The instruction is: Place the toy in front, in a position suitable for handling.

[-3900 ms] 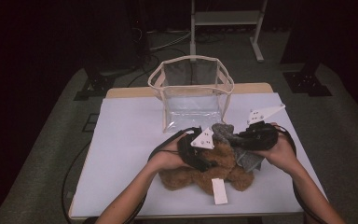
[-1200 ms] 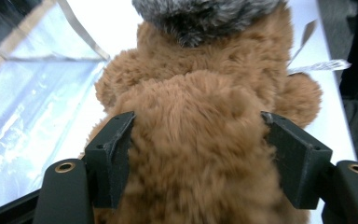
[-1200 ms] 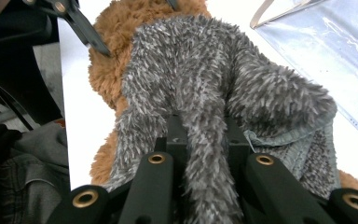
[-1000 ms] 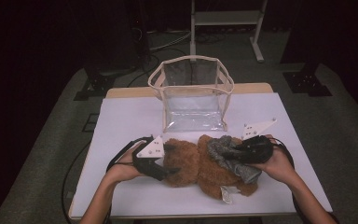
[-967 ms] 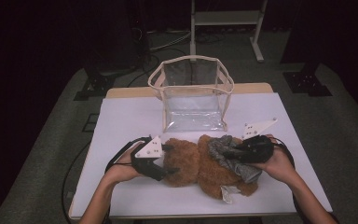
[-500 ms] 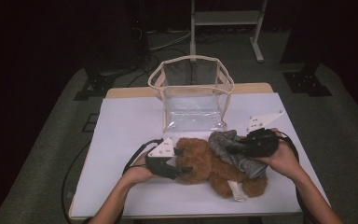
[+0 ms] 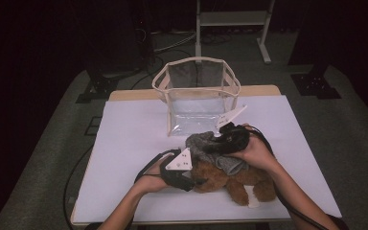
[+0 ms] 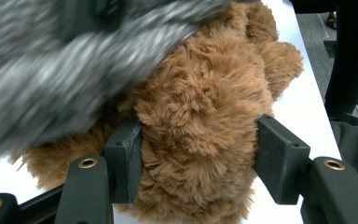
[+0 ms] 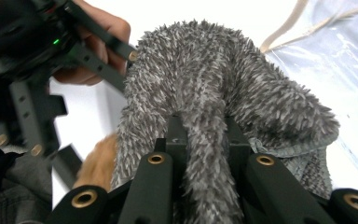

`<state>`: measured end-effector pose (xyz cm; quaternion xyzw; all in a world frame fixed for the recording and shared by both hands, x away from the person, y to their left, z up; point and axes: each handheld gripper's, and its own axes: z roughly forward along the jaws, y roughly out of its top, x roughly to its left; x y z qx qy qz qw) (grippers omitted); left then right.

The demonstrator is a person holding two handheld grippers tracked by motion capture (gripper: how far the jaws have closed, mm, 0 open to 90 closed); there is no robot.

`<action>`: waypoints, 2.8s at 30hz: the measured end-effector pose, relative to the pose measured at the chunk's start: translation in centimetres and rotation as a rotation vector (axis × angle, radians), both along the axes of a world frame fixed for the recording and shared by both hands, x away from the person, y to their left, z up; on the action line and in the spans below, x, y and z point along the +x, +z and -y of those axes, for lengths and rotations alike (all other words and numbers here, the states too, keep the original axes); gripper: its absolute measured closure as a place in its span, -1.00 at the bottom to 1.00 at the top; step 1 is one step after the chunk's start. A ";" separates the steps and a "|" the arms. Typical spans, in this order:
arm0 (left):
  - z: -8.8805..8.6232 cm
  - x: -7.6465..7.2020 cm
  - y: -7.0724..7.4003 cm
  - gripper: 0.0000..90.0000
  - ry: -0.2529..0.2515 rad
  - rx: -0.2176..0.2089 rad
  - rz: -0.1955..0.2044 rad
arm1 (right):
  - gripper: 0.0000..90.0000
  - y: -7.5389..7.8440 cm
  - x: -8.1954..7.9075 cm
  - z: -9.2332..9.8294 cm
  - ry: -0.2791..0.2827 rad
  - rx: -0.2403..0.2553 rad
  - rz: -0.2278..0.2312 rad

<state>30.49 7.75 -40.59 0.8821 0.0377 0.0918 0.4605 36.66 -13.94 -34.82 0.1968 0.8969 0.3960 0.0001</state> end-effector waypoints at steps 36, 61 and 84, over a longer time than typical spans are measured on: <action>-0.4 2.4 -0.5 -0.10 0.176 -0.007 0.004 | 0.71 -0.7 -1.1 5.4 -0.151 0.025 0.106; -0.9 2.5 -1.0 0.05 0.175 0.001 -0.028 | 0.71 -2.4 -5.7 6.5 -0.111 0.060 0.131; 1.6 2.6 -2.0 -0.75 0.175 0.028 0.010 | 0.72 -1.4 -4.2 9.4 -0.187 0.087 0.141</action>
